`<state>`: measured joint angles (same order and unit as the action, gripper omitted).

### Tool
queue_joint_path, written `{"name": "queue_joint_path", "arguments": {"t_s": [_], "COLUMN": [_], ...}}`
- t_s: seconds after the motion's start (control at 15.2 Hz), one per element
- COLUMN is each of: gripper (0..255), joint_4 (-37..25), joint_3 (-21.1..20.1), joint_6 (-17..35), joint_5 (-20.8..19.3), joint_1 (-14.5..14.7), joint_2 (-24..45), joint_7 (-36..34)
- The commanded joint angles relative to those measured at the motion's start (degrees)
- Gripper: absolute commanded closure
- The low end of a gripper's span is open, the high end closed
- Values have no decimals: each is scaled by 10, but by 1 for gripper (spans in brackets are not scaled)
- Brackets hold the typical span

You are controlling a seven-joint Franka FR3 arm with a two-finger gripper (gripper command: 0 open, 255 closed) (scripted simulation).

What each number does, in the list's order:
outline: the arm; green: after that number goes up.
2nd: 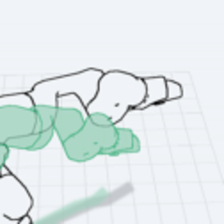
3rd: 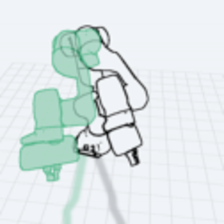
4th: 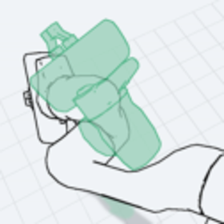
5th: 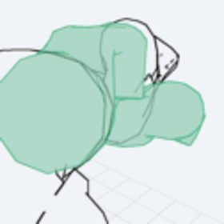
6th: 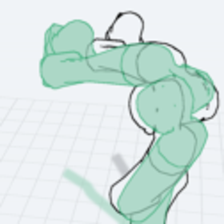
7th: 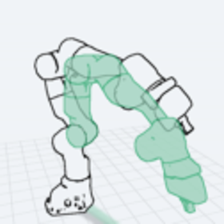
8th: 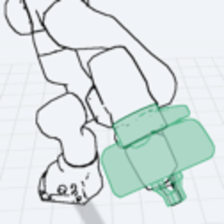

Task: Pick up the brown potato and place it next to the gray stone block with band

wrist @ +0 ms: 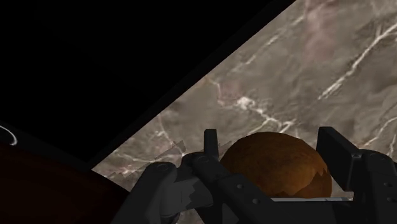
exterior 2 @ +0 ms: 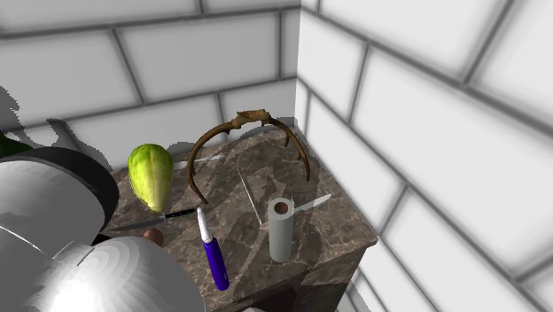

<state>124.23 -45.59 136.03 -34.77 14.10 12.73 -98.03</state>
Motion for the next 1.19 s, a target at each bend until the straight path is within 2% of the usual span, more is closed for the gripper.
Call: {"name": "queue_joint_path", "arguments": {"t_s": [0.0, 0.33, 0.59, 1.12], "gripper": [0, 0, 0, 0], "joint_4": [0, 0, -3, -3], "joint_3": [0, 0, -33, -32], "joint_6": [0, 0, -38, -38], "joint_5": [0, 0, 89, 90], "joint_1": [0, 0, -19, -18], "joint_2": [0, 0, -71, -71], "joint_7": [0, 0, 58, 58]}}
